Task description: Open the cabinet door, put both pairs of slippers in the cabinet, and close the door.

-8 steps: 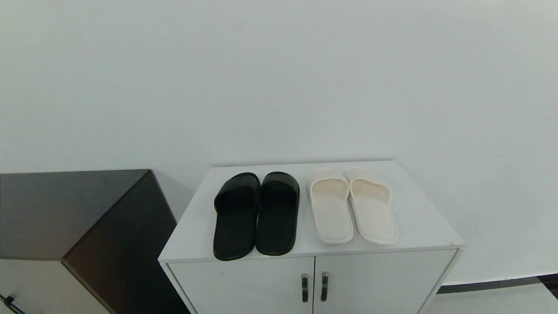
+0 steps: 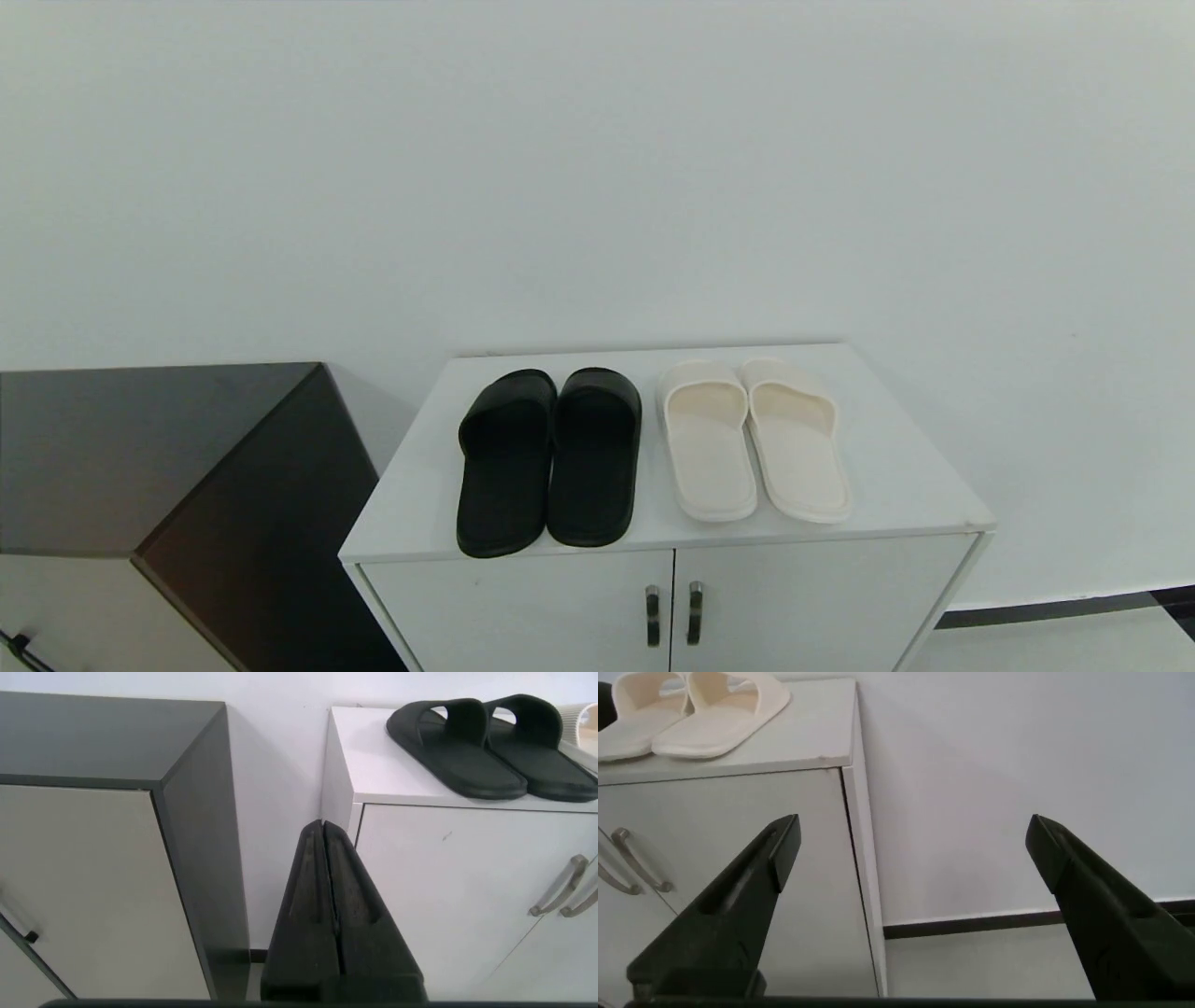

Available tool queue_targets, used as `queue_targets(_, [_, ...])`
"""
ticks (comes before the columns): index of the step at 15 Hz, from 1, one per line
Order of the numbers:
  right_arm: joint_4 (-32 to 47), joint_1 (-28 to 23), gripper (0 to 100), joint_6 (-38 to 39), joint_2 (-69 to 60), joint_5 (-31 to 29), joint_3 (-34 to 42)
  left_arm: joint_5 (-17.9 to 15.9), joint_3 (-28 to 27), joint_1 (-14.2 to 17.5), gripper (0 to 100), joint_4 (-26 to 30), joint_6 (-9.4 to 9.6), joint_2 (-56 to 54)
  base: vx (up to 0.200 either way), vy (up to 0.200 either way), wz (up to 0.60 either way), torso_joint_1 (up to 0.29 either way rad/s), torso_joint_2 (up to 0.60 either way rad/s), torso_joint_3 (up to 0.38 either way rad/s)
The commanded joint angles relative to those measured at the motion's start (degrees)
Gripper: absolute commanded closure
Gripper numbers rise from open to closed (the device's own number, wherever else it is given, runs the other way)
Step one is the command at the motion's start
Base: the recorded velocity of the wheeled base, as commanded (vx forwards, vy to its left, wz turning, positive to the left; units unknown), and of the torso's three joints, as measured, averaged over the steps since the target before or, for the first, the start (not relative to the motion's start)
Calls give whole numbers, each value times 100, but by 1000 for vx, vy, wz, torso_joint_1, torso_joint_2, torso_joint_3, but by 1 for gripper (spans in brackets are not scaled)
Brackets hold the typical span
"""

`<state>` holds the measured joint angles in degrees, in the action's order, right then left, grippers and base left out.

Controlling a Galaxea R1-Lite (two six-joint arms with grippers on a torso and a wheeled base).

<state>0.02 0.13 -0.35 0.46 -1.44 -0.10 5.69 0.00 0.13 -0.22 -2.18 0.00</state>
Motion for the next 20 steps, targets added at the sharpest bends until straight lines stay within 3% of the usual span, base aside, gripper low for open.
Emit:
queue_targets(1, [-90, -13, 0, -61, -46, -6, -69, 11, 0, 4, 100, -4, -2, 9, 0, 0, 0, 0, 0, 0])
queue_targets(2, [-178, 92, 0, 106, 630, 126, -1555, 2, 0, -5, 100, -4, -2, 0, 0, 0, 0, 0, 0, 0])
queue_targets(3, [138, 162, 0, 387, 1307, 293, -2073, 2, 0, 4, 100, -4, -2, 9, 0, 0, 0, 0, 0, 0])
queue_targets(4, [542, 215, 0, 185, 2212, 1190, -2223, 2, 0, -5, 100, -4, -2, 9, 0, 0, 0, 0, 0, 0])
queue_targets(6, [525, 347, 0, -176, 3803, 2376, -2205, -7, 0, -5, 100, -4, 7, 9, 0, 0, 0, 0, 0, 0])
queue_targets(8, [112, 989, 0, -9, 4603, 2455, -2337, -7, 0, 4, 100, -4, 7, 9, 0, 0, 0, 0, 0, 0])
queue_targets(11, [-1356, 3195, 0, 1644, 6150, 1040, -2979, -16, 0, -5, 100, -4, 34, 9, 0, 0, 0, 0, 0, 0])
queue_targets(13, [-2042, 4056, 0, 1934, 7134, -85, -3436, -130, 0, 4, 100, -4, 42, 9, 0, 0, 0, 0, 0, 0])
queue_targets(16, [-2560, 4232, 0, 1925, 8048, -401, -3980, -147, 0, -5, 100, -4, 42, 9, 0, 0, 0, 0, 0, 0])
queue_targets(18, [-2613, 4346, 0, 1934, 8681, -1280, -4297, -156, 0, -5, 100, -4, 51, 9, 0, 0, 0, 0, 0, 0])
queue_targets(20, [-2885, 4416, 0, 1925, 9156, -1693, -4517, -156, 0, -5, 100, -4, 51, 9, 0, 0, 0, 0, 0, 0])
